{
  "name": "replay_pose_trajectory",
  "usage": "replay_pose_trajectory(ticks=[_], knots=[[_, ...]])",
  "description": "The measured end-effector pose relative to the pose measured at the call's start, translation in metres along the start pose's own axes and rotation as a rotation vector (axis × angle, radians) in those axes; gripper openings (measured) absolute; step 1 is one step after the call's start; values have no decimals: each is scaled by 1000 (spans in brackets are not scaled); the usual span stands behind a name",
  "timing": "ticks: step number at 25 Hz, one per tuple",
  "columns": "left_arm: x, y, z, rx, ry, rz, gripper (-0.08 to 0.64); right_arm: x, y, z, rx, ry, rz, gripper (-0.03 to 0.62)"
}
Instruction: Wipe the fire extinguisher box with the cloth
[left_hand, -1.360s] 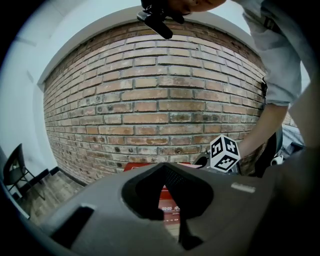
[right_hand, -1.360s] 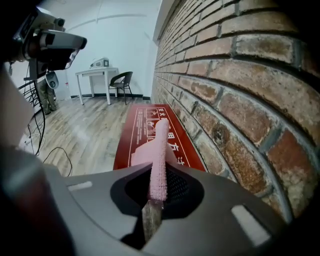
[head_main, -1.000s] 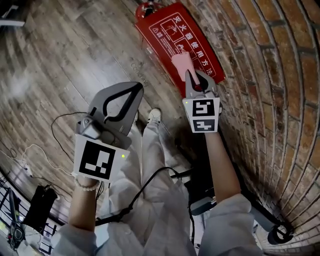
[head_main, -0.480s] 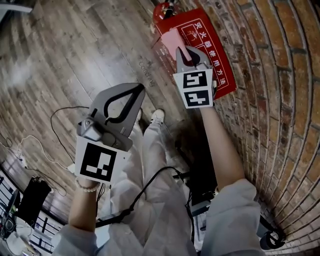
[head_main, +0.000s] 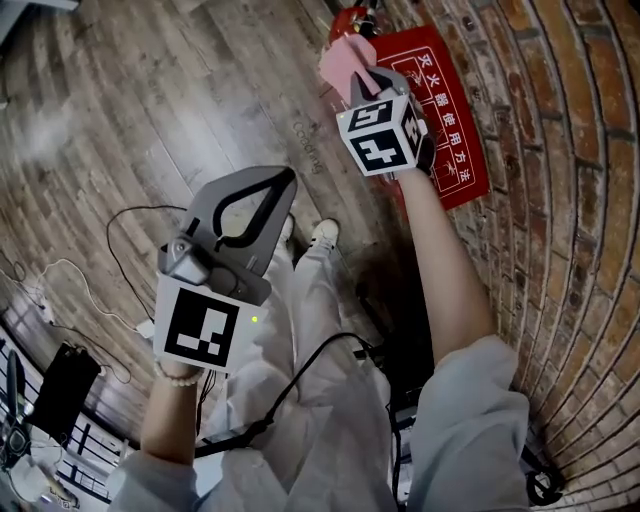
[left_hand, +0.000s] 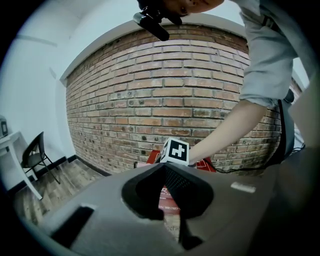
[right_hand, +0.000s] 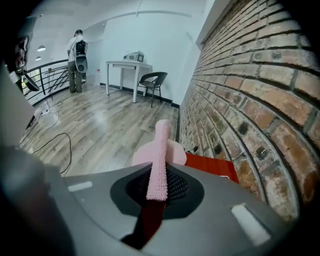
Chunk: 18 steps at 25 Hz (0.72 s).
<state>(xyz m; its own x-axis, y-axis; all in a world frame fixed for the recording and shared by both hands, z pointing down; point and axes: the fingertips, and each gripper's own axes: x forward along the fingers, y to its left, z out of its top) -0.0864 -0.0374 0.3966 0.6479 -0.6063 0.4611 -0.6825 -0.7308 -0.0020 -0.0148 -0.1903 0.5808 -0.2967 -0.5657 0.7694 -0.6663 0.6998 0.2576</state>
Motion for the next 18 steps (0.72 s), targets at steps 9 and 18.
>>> replay_pose_trajectory(ticks=[9,18], knots=[[1,-1,1,3,-3,-7,-3,4,0,-5,64,9,0,17],[13,-14,9,17,-17,-39,-3,-10,0,-23,83,10,1,17]])
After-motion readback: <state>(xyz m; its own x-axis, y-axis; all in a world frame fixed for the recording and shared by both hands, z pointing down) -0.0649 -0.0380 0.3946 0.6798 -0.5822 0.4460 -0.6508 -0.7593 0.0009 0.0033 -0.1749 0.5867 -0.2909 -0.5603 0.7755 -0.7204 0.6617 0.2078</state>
